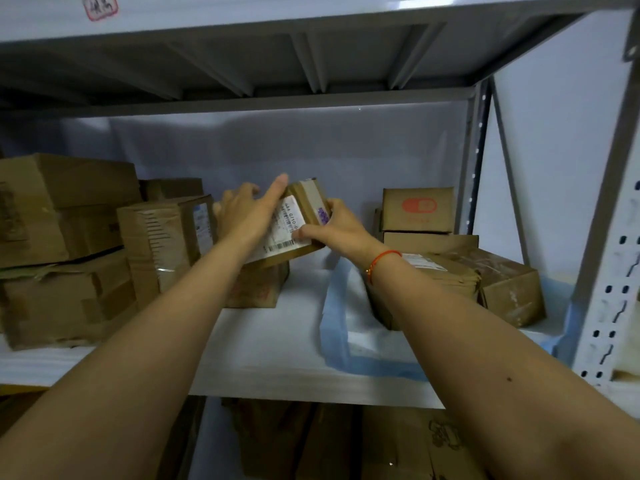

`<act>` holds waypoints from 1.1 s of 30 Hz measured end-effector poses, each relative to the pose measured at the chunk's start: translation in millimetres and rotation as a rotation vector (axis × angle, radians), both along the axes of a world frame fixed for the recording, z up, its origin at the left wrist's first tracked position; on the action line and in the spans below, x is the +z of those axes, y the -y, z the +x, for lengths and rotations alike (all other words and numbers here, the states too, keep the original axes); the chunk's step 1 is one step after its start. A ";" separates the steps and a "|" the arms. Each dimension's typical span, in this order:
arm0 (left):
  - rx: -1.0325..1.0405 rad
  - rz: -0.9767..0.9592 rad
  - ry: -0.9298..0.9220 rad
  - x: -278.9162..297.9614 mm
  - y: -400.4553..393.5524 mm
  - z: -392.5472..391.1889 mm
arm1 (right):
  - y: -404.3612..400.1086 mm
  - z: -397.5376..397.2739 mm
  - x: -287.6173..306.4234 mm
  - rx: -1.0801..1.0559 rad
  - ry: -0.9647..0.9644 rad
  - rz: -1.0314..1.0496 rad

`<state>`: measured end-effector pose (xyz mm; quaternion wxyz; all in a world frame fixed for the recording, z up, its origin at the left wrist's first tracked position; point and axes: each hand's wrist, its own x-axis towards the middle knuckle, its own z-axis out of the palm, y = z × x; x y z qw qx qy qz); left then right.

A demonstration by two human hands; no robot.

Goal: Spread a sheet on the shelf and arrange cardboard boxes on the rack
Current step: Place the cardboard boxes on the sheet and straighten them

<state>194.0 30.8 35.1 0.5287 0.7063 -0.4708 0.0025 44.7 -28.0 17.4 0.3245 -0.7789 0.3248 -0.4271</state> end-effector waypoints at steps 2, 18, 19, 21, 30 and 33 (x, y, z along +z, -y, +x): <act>0.009 -0.134 -0.036 1.8 7.5 -7.5 | 9.3 -19.4 5.9 -0.062 0.098 0.029; -0.070 -0.034 -0.007 -22.3 89.1 -76.0 | 25.1 -145.5 -5.5 -0.928 0.000 -0.186; -0.077 -0.025 -0.004 -23.8 90.8 -79.1 | 21.2 -143.1 -8.5 -0.957 -0.046 -0.207; -0.084 -0.010 -0.002 -26.1 91.5 -82.0 | 15.0 -136.8 -13.6 -0.990 -0.118 -0.234; -0.074 0.055 0.017 -41.2 89.3 -70.9 | 23.5 -158.3 -24.7 -0.830 -0.034 0.091; -0.065 0.058 0.014 -42.5 88.3 -63.2 | 29.4 -166.0 -23.4 -0.906 -0.127 0.038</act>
